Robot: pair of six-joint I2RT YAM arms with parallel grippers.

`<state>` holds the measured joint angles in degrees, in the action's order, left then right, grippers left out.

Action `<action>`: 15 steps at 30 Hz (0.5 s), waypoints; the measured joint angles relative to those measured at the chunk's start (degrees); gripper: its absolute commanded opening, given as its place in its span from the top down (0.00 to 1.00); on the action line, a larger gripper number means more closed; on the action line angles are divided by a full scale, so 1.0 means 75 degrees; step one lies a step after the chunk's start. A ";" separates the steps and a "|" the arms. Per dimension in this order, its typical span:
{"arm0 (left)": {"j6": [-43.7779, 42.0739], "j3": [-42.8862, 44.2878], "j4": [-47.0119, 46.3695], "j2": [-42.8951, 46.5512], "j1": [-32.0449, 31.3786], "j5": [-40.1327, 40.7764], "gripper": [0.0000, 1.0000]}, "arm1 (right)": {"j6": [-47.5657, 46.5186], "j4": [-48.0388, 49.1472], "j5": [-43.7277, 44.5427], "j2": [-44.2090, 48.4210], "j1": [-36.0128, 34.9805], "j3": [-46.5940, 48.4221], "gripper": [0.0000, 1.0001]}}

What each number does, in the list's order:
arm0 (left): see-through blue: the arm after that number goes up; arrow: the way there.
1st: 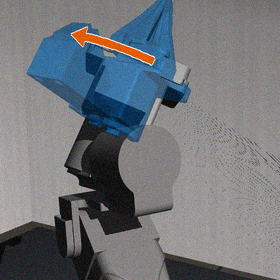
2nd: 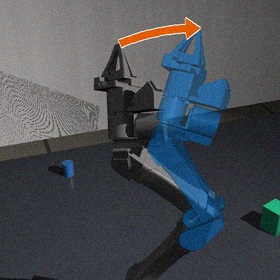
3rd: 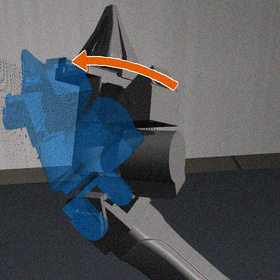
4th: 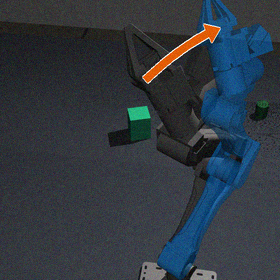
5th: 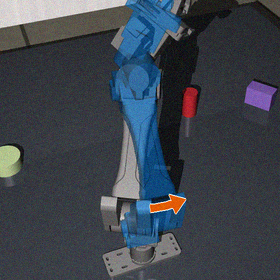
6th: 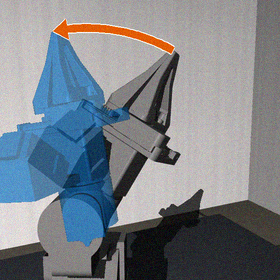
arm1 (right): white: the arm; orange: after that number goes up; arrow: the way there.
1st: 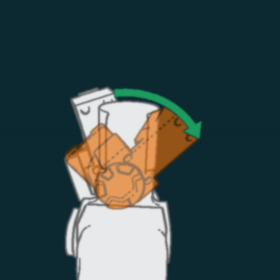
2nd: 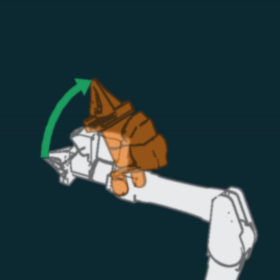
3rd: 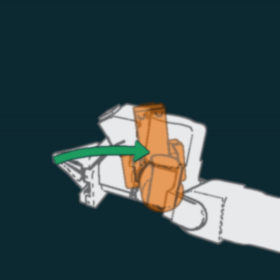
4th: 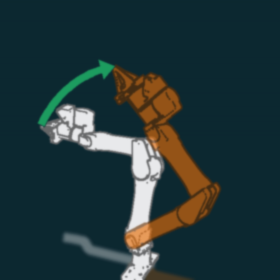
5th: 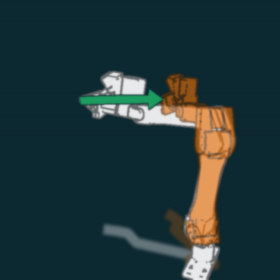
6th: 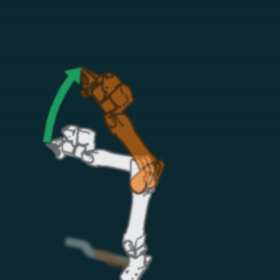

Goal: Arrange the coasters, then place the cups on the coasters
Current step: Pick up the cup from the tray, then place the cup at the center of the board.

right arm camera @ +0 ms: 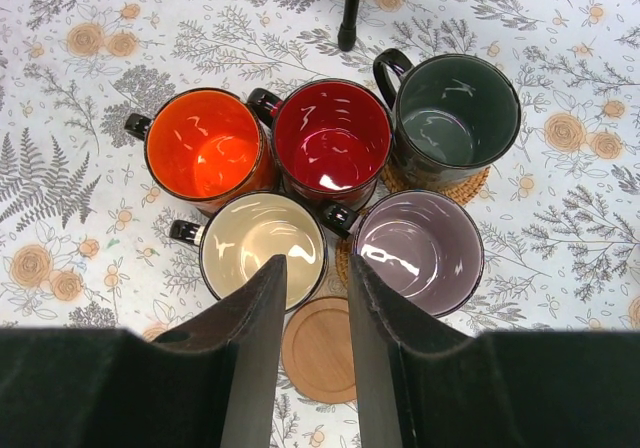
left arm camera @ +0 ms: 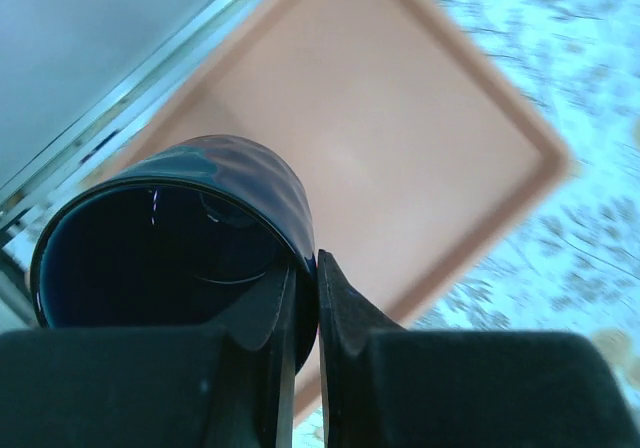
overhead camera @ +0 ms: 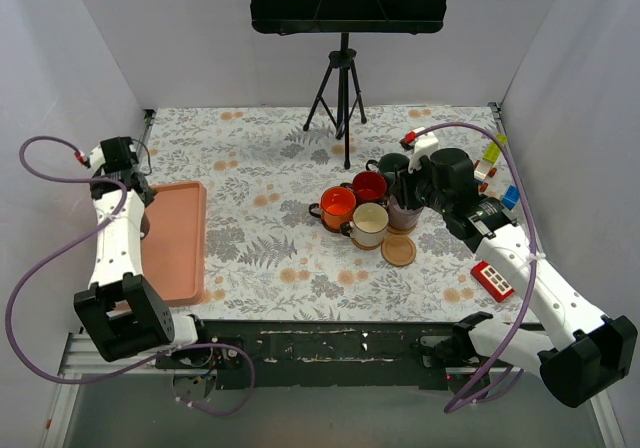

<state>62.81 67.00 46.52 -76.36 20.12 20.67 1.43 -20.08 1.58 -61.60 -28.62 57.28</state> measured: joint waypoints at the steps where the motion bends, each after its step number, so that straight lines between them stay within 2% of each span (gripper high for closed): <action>1: 0.0003 0.0128 -0.0012 0.0032 -0.0274 0.0026 1.00 | -0.0017 0.0000 0.0015 0.0000 0.0000 0.0000 0.59; 8: 0.0038 0.1096 0.0256 0.0023 -0.2299 0.0047 1.00 | -0.0052 -0.0117 0.0015 -0.0178 0.0000 0.0291 0.55; 15: -0.0166 0.1218 0.0254 0.0023 -0.4890 -0.0099 1.00 | -0.0047 -0.0291 -0.0052 -0.0455 0.0000 0.0799 0.47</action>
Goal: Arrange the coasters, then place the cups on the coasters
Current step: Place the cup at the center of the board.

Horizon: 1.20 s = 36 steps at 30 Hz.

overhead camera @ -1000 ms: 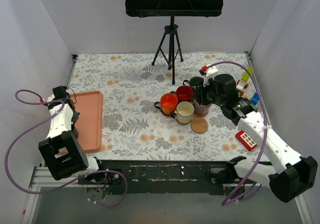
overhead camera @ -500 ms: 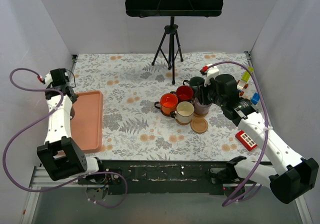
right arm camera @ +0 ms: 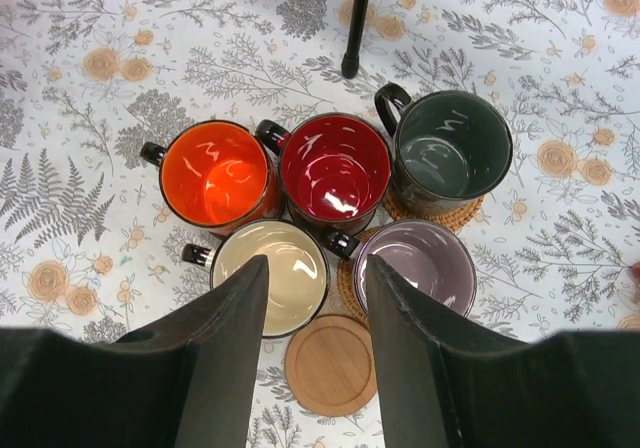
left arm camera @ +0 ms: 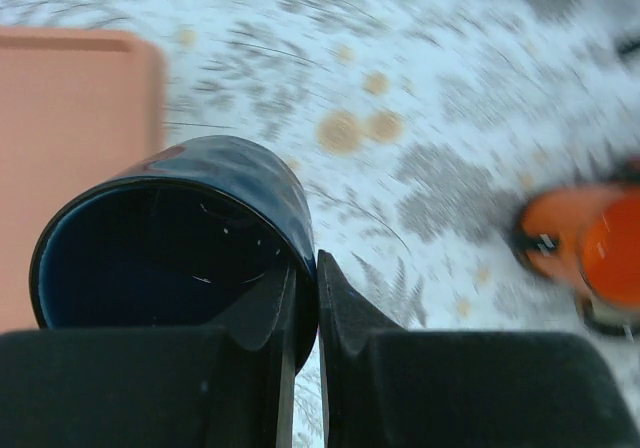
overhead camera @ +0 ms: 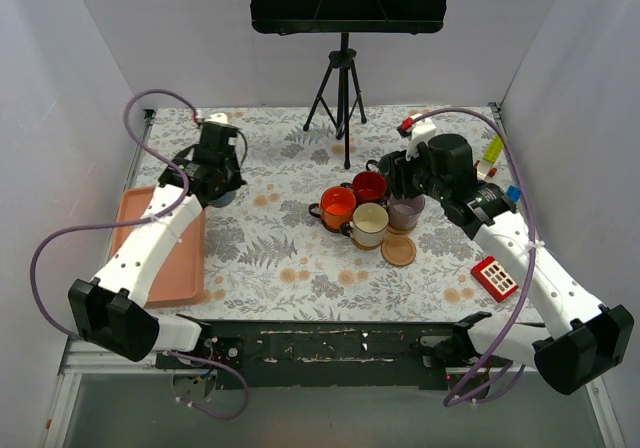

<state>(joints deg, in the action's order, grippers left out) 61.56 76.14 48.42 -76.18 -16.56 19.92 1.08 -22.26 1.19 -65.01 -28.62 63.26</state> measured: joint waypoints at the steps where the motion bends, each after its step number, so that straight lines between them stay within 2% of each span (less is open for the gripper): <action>1: -0.0102 0.0000 -0.0017 0.0000 -0.0481 0.0012 1.00 | -0.0003 -0.0073 -0.0012 -0.0073 0.0000 0.0125 0.47; 7: -0.0525 -0.0055 -0.0119 -0.0157 -0.3194 -0.0405 1.00 | -0.0006 -0.0539 -0.0568 -0.0621 0.0181 0.0997 0.44; 15: -0.1174 -0.0052 -0.0358 -0.0475 -0.4759 -0.1040 1.00 | -0.0391 -0.1393 -0.2375 -0.1428 0.1209 0.2209 0.46; 23: -0.2311 0.0058 -0.0533 -0.1582 -0.6881 -0.1413 1.00 | -0.0970 -0.2197 -0.3777 -0.2218 0.1233 0.2451 0.47; 27: -0.2780 0.0087 -0.0583 -0.1868 -0.7356 -0.1641 1.00 | -0.1399 -0.2556 -0.4357 -0.2451 0.1037 0.2451 0.47; 36: -0.3564 0.0262 -0.0845 -0.2186 -0.7513 -0.1635 1.00 | -0.2162 -0.3270 -0.4794 -0.2763 -0.0204 0.2247 0.48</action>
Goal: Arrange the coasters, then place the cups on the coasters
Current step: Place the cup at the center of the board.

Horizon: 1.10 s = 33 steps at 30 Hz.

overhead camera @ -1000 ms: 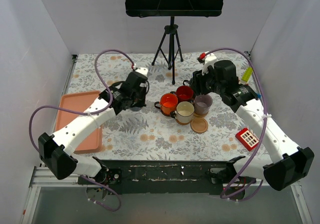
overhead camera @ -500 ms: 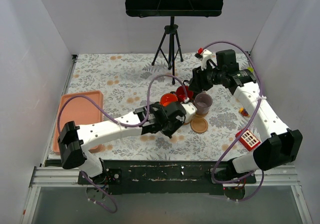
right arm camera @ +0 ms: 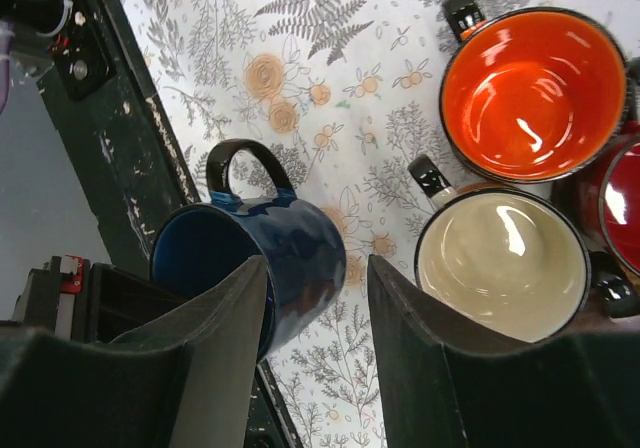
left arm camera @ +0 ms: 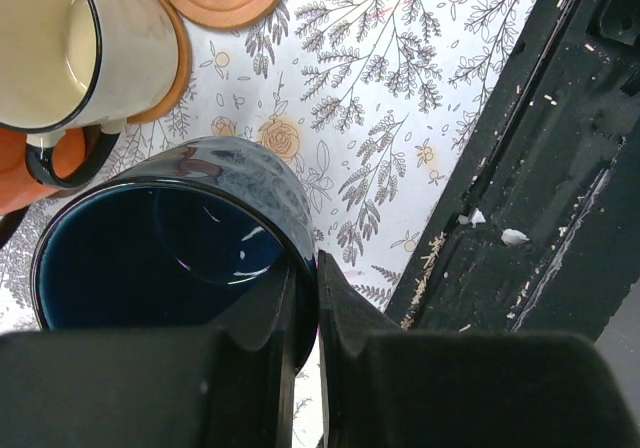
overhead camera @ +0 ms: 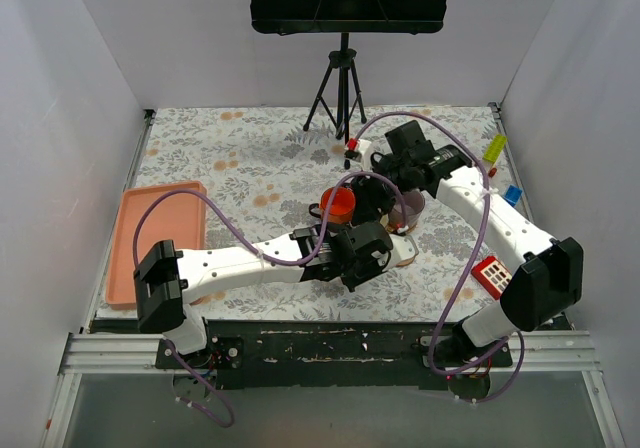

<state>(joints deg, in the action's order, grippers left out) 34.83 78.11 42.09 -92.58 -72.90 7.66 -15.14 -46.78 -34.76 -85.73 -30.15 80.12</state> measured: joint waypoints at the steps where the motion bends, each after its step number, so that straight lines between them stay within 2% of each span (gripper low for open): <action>1: -0.0052 0.0000 -0.0032 0.0000 -0.0003 0.0006 1.00 | -0.0047 -0.0035 0.0009 0.0000 -0.0085 -0.0032 0.48; 14: -0.0341 0.0000 -0.0163 0.0000 -0.0093 0.0184 1.00 | -0.0227 0.0437 0.1169 0.0667 -0.0953 -0.1530 0.48; 21: -0.0423 0.0061 -0.0189 0.0000 -0.0251 0.0385 1.00 | -0.0122 0.1014 0.1708 0.0833 -0.1125 -0.1979 0.52; 24: -0.0458 0.0079 -0.0192 -0.0003 -0.0291 0.0498 1.00 | -0.0055 0.1262 0.1804 0.0871 -0.1256 -0.2159 0.65; 27: -0.0530 0.0099 -0.0233 -0.0050 -0.0306 0.0565 1.00 | -0.0093 0.1367 0.1912 0.0868 -0.1352 -0.2261 0.94; 28: -0.0595 0.0128 -0.0271 -0.0061 -0.0312 0.0577 1.00 | -0.0210 0.1399 0.2031 0.0854 -0.1384 -0.2308 0.99; 33: -0.0691 0.0192 -0.0312 -0.0070 -0.0344 0.0536 1.00 | -0.0443 0.1343 0.2238 0.0819 -0.1475 -0.2363 0.99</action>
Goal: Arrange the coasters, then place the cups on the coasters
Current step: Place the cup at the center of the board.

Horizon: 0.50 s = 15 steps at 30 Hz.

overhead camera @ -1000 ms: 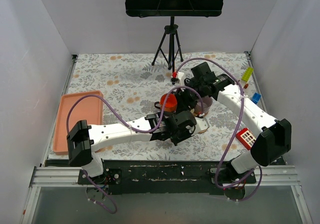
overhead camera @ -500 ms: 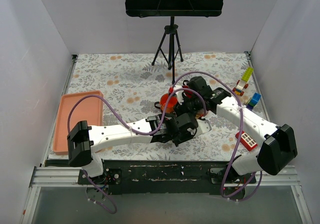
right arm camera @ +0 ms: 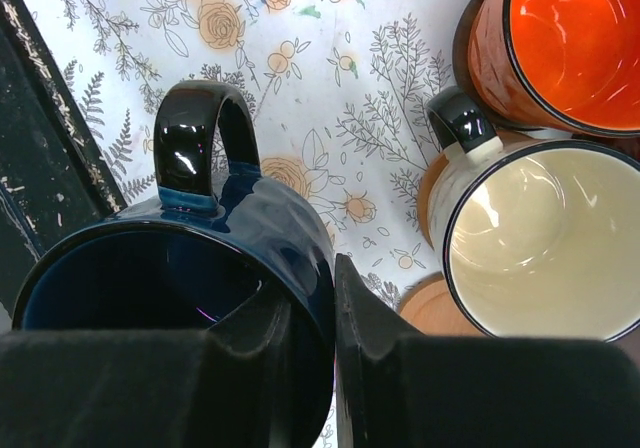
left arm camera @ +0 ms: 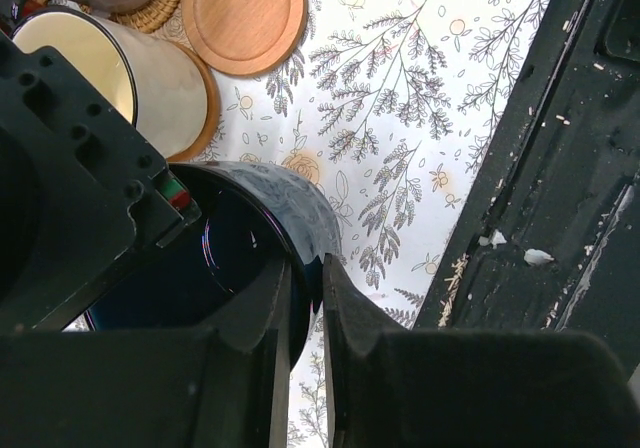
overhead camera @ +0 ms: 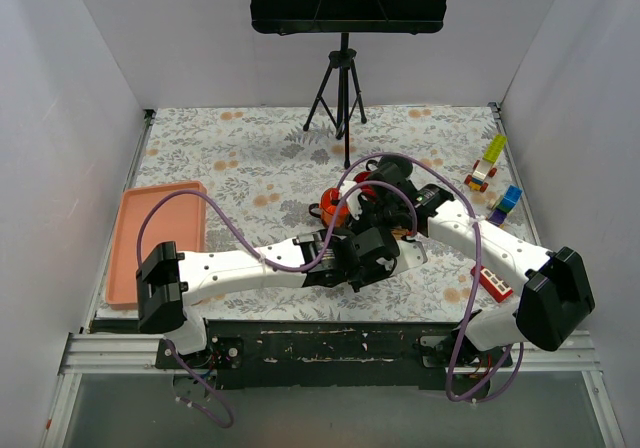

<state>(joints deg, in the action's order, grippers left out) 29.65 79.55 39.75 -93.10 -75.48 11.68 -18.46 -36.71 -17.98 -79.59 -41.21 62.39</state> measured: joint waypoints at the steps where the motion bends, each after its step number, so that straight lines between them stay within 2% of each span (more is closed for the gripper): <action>1: 0.0023 -0.0029 -0.0041 0.0006 0.0000 0.0000 1.00 | 0.0006 -0.0009 0.0012 0.0000 0.0000 0.0000 0.99; 5: 0.0143 -0.0300 -0.0321 0.0149 0.0000 0.0003 1.00 | 0.0026 -0.0044 0.0096 0.0006 -0.0020 0.0012 0.99; 8: 0.0297 -0.0417 -0.0472 0.0277 -0.0003 0.0035 0.87 | 0.0058 -0.0058 0.0087 0.0023 -0.0026 0.0044 0.99; 9: 0.0341 -0.0423 -0.0490 0.0300 -0.0009 0.0076 0.78 | 0.0058 -0.0061 0.0090 0.0023 -0.0035 0.0073 0.99; 11: 0.0382 -0.0431 -0.0533 0.0329 -0.0026 0.0219 0.67 | 0.0096 -0.0090 0.0131 0.0026 -0.0038 0.0125 0.99; 15: 0.0737 -0.0545 -0.0743 0.0452 -0.0146 0.0545 0.50 | 0.0510 -0.0122 0.0187 0.0061 0.0050 0.0140 0.99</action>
<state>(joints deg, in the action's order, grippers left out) 35.18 75.46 34.17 -89.71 -76.58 15.77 -14.63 -37.63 -16.58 -79.13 -40.84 63.44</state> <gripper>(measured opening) 0.395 0.219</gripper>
